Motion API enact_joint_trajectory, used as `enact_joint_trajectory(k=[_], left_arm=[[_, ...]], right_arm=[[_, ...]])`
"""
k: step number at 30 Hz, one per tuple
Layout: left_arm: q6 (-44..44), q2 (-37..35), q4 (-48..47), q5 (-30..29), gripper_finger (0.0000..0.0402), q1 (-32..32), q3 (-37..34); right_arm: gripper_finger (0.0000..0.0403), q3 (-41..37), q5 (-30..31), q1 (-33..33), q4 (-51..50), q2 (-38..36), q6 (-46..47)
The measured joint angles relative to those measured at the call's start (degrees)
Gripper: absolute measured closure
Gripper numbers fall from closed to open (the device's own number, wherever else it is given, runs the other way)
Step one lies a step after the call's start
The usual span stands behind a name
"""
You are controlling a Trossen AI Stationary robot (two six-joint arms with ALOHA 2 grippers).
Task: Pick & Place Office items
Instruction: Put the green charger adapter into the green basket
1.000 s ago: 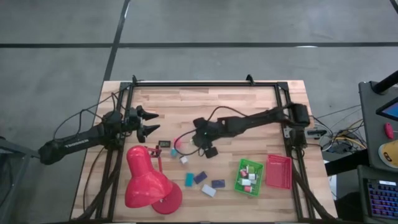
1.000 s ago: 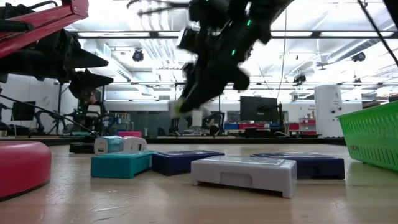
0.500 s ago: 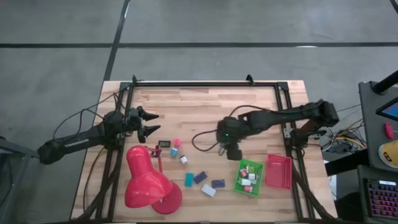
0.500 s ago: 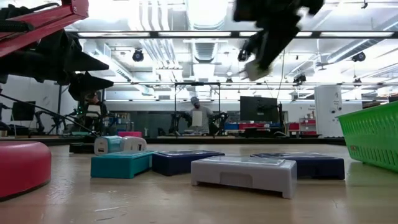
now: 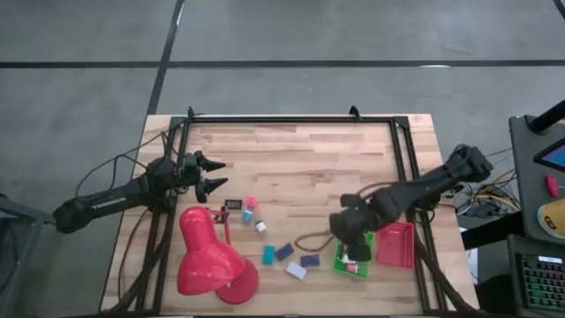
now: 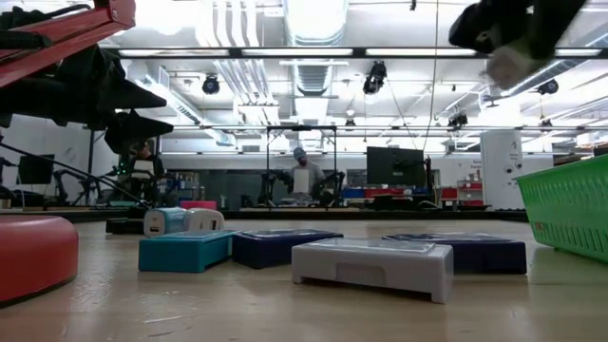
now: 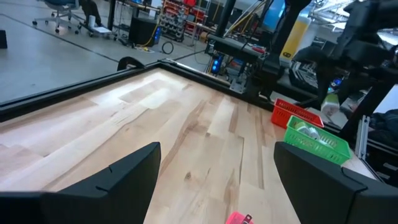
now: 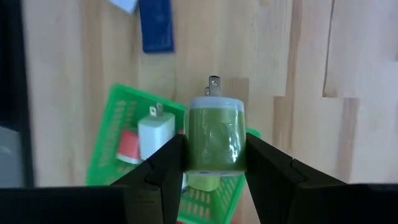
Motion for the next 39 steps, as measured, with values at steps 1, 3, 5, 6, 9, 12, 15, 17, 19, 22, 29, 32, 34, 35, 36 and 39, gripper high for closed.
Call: enact_joint_trajectory(k=[1, 3, 5, 6, 9, 12, 15, 17, 19, 22, 29, 32, 34, 35, 36, 39], left_arm=[[0.01, 0.00, -0.01, -0.01, 0.0082, -0.01, 0.00], [0.01, 0.00, 0.00, -0.02, 0.0082, -0.02, -0.02], [0.01, 0.00, 0.00, 0.00, 0.0082, -0.02, 0.00], [0.01, 0.00, 0.02, 0.00, 0.0082, -0.02, 0.00], [0.01, 0.00, 0.00, 0.00, 0.0082, -0.01, 0.00], [-0.01, 0.00, 0.00, 0.00, 0.0082, 0.00, 0.00], [0.01, 0.00, 0.00, -0.01, 0.0082, -0.01, -0.01], [-0.01, 0.00, 0.00, -0.02, 0.0082, -0.02, 0.00], [0.00, 0.00, 0.01, 0.00, 0.0082, -0.01, -0.01], [0.01, 0.00, 0.00, 0.00, 0.0082, -0.02, 0.00], [0.01, 0.00, 0.00, -0.01, 0.0082, 0.00, -0.01], [0.01, 0.00, 0.00, 0.00, 0.0082, 0.00, -0.02], [0.01, 0.00, 0.02, 0.00, 0.0082, 0.00, 0.00], [0.01, 0.00, 0.02, 0.00, 0.0082, 0.00, 0.00], [0.00, 0.00, 0.00, 0.00, 0.0082, -0.02, -0.01], [0.01, 0.00, 0.00, 0.00, 0.0082, -0.01, -0.01]], right_arm=[[0.0261, -0.24, 1.22, 0.99, -0.11, 0.25, 0.00], [0.0261, -1.09, 2.80, 2.42, -0.02, 0.39, -0.04], [0.0261, -2.39, 3.37, 3.34, 0.99, 0.34, 0.13], [0.0261, -3.28, 3.36, 3.65, 1.83, 0.32, 0.22], [0.0261, -6.00, 3.37, 4.18, 3.40, 0.37, 0.24], [0.0261, -8.74, 3.31, 4.38, 5.63, 0.34, 0.26], [0.0261, -10.92, 1.98, 4.47, 8.05, 0.34, 0.33], [0.0261, -12.16, -0.25, 4.49, 9.45, 0.34, 1.05], [0.0261, -13.09, -2.28, 4.51, 10.07, 0.34, 1.54], [0.0261, -14.19, -3.28, 4.57, 11.18, 0.34, 1.55], [0.0261, -17.12, -4.47, 5.17, 15.31, 0.34, 1.54], [0.0261, -17.56, -4.48, 5.15, 15.78, 0.34, 1.53], [0.0261, -17.59, -4.46, 5.13, 15.81, 0.34, 1.53], [0.0260, -17.58, -4.44, 5.12, 15.87, 0.34, 1.53], [0.0257, -17.58, -4.43, 5.13, 15.91, 0.34, 1.53], [0.0244, -17.58, -4.37, 5.13, 16.19, 0.34, 1.52]])
